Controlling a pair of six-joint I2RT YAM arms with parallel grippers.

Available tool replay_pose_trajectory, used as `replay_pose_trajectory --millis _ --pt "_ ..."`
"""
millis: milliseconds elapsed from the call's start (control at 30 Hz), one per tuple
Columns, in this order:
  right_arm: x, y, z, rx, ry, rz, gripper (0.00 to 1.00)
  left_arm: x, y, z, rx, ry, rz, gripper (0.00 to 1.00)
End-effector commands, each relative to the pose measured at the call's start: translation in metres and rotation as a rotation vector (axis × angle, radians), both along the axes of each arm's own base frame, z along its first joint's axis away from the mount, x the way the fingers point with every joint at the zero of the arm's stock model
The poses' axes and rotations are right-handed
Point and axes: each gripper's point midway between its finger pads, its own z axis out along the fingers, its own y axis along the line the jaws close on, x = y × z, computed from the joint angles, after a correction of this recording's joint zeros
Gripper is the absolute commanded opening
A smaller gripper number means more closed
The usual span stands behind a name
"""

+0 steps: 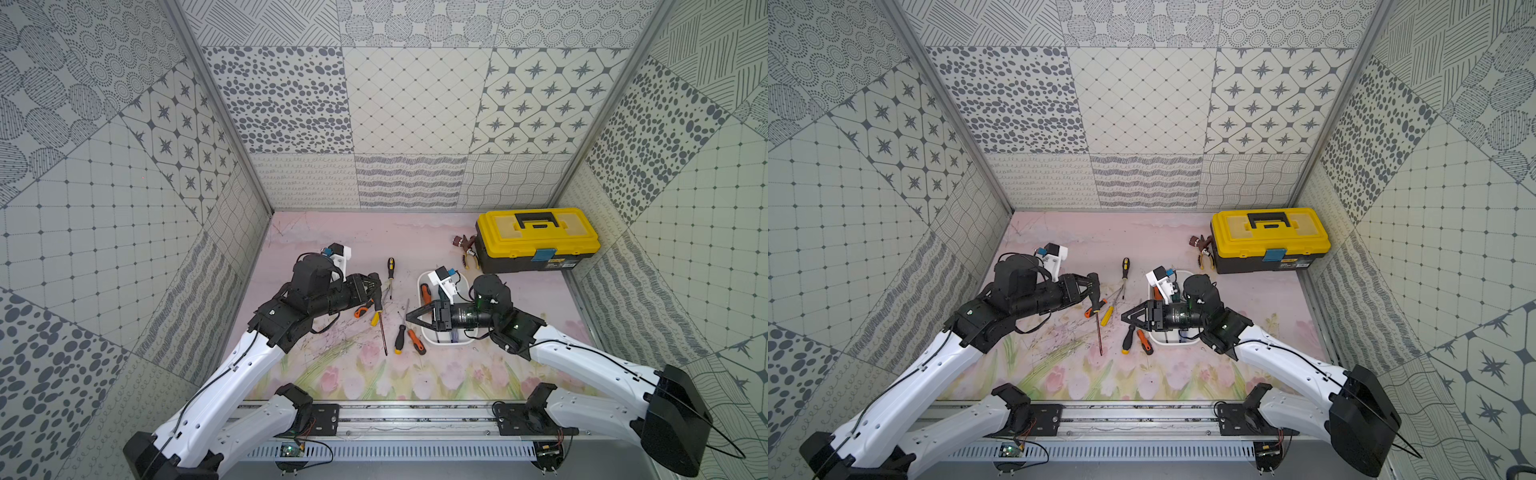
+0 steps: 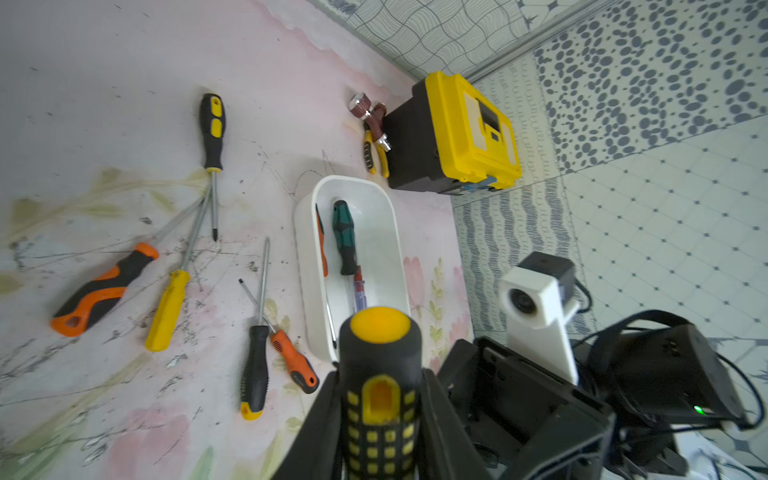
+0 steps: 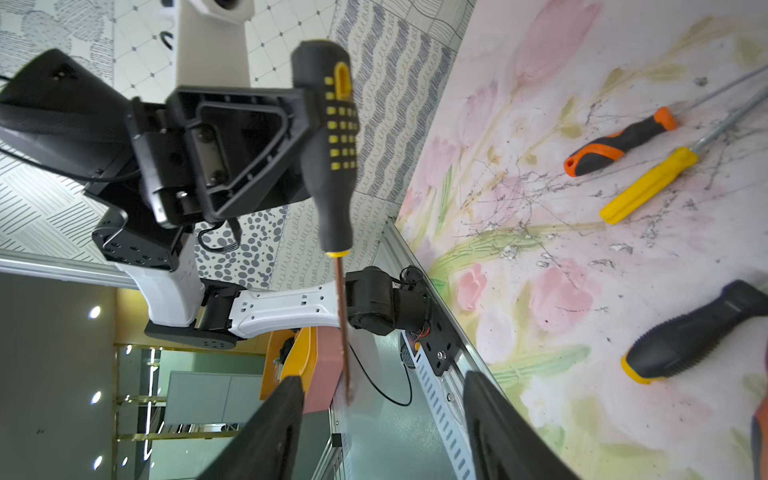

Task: Put the screwdriver on the desktop into the storage box
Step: Pick up the screwdriver from the center of the board.

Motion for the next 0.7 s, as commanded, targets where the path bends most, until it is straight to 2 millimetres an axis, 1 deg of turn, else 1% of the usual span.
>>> replay_pose_trajectory --millis 0,33,100,167,233,300,333,433,533,567,667 --pt "-0.008 0.015 0.013 0.003 -0.070 0.044 0.75 -0.018 -0.039 0.054 -0.364 -0.096 -0.240 0.00" --pt "-0.015 0.020 0.016 0.006 -0.091 0.065 0.77 -0.018 -0.041 0.053 -0.391 -0.098 -0.250 0.00" --pt "-0.024 0.027 0.020 0.003 -0.118 0.090 0.78 -0.018 -0.044 0.053 -0.438 -0.098 -0.262 0.00" --pt "-0.026 0.029 0.022 0.000 -0.129 0.093 0.76 -0.018 -0.044 0.050 -0.464 -0.096 -0.263 0.00" --pt "-0.026 0.030 0.022 0.010 -0.128 0.091 0.71 -0.018 -0.043 0.047 -0.482 -0.099 -0.257 0.00" --pt "-0.026 0.032 0.023 0.026 -0.124 0.091 0.61 -0.018 -0.041 0.044 -0.498 -0.098 -0.241 0.00" --pt "-0.027 0.033 0.022 0.028 -0.121 0.098 0.53 -0.017 -0.040 0.043 -0.508 -0.100 -0.229 0.00" --pt "-0.028 0.037 0.020 0.021 -0.119 0.103 0.38 -0.018 -0.036 0.045 -0.542 -0.131 -0.207 0.00" --pt "-0.027 0.036 0.021 0.022 -0.130 0.092 0.18 -0.018 -0.034 0.044 -0.537 -0.137 -0.195 0.00" --pt "-0.027 0.035 0.023 0.022 -0.135 0.091 0.13 -0.018 -0.034 0.043 -0.530 -0.138 -0.195 0.00" --pt "-0.027 0.030 0.024 0.011 -0.151 0.074 0.03 -0.018 -0.033 0.038 -0.509 -0.130 -0.186 0.00"
